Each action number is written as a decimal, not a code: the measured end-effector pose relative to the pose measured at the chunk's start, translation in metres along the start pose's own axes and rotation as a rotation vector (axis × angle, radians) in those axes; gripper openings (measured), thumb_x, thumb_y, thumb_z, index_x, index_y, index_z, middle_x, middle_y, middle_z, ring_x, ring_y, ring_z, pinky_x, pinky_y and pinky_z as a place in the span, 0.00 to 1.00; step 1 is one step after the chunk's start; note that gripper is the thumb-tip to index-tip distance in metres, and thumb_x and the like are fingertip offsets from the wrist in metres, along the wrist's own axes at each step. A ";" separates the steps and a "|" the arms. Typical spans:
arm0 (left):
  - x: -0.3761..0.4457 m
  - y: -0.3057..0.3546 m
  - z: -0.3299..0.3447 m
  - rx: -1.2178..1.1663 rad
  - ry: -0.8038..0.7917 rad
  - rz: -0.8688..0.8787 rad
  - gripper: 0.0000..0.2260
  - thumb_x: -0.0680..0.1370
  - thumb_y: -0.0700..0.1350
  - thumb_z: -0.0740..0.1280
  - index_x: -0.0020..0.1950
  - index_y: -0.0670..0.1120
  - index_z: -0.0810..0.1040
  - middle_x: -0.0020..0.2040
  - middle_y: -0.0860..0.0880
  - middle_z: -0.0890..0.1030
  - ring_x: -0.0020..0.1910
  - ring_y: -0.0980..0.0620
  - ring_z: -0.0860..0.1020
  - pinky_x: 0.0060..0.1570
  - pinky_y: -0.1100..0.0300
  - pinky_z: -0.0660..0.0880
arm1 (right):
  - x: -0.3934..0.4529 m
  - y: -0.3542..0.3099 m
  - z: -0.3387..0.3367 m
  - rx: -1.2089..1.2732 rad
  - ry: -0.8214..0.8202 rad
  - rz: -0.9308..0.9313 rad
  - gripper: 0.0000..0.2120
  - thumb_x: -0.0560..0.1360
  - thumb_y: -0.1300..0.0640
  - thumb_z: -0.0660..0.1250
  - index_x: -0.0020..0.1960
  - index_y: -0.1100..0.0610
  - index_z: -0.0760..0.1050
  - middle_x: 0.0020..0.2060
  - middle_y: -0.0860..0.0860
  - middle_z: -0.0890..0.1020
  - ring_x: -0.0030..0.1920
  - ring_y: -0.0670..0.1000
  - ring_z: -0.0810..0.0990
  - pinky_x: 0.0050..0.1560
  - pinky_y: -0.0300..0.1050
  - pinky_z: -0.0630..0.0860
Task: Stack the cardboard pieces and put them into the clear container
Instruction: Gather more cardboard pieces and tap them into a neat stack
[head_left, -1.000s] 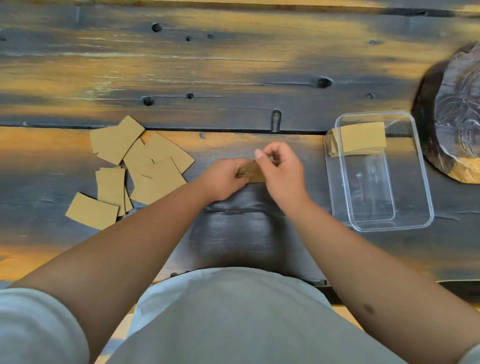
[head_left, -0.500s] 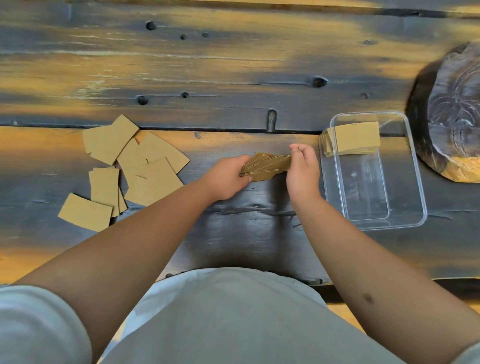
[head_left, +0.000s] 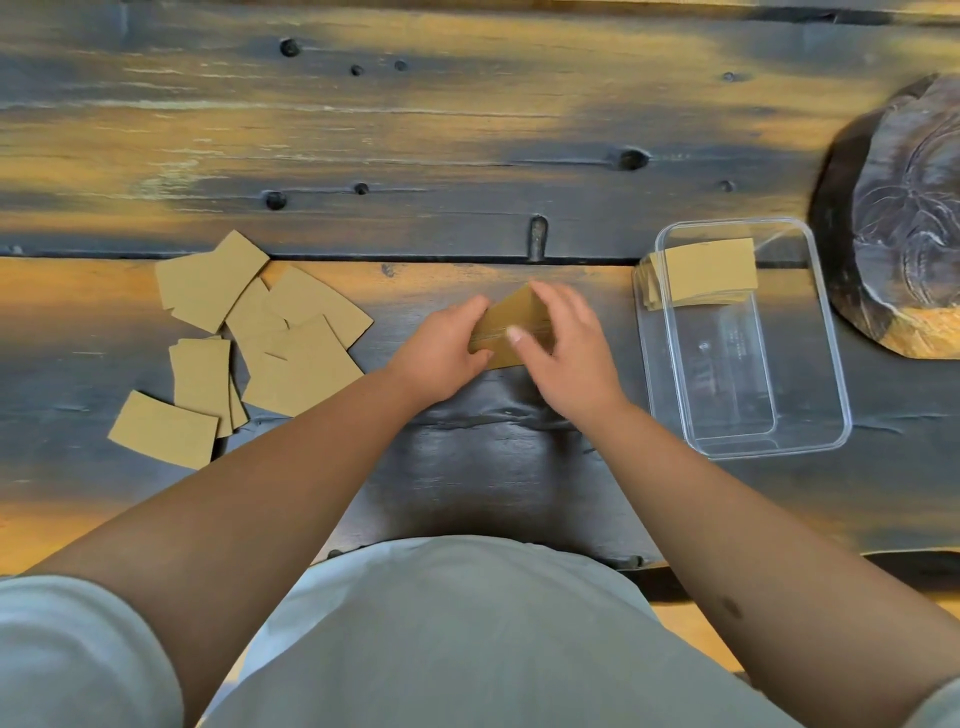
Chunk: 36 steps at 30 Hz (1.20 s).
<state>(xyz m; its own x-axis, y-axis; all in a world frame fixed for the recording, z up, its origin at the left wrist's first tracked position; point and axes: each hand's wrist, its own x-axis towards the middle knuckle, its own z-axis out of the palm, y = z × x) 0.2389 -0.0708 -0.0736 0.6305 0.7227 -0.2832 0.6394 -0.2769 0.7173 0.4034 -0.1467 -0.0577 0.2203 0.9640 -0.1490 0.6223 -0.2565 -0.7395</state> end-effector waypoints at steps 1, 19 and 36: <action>0.000 -0.001 -0.001 0.024 0.002 -0.008 0.18 0.74 0.42 0.70 0.62 0.46 0.69 0.47 0.47 0.78 0.43 0.49 0.75 0.38 0.60 0.65 | 0.000 0.002 -0.001 -0.106 -0.079 -0.054 0.28 0.77 0.49 0.66 0.73 0.53 0.62 0.65 0.52 0.72 0.65 0.52 0.66 0.63 0.43 0.64; -0.018 0.003 0.007 0.085 0.056 0.114 0.39 0.76 0.43 0.69 0.76 0.58 0.46 0.57 0.43 0.77 0.54 0.46 0.76 0.50 0.58 0.69 | -0.003 0.023 -0.007 -0.459 -0.284 -0.126 0.23 0.73 0.45 0.69 0.63 0.52 0.68 0.53 0.52 0.80 0.54 0.56 0.77 0.45 0.50 0.74; -0.021 0.031 -0.024 -0.550 0.322 -0.040 0.03 0.82 0.46 0.58 0.49 0.51 0.69 0.40 0.53 0.74 0.38 0.61 0.72 0.39 0.63 0.71 | -0.011 0.027 0.001 -0.340 -0.215 -0.092 0.16 0.75 0.50 0.69 0.62 0.47 0.72 0.52 0.48 0.81 0.49 0.53 0.78 0.43 0.46 0.74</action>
<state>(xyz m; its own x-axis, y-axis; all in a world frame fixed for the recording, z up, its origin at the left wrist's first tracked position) 0.2354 -0.0794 -0.0302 0.3921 0.9037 -0.1720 0.2866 0.0576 0.9563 0.4166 -0.1636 -0.0769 0.0127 0.9675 -0.2526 0.8528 -0.1423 -0.5024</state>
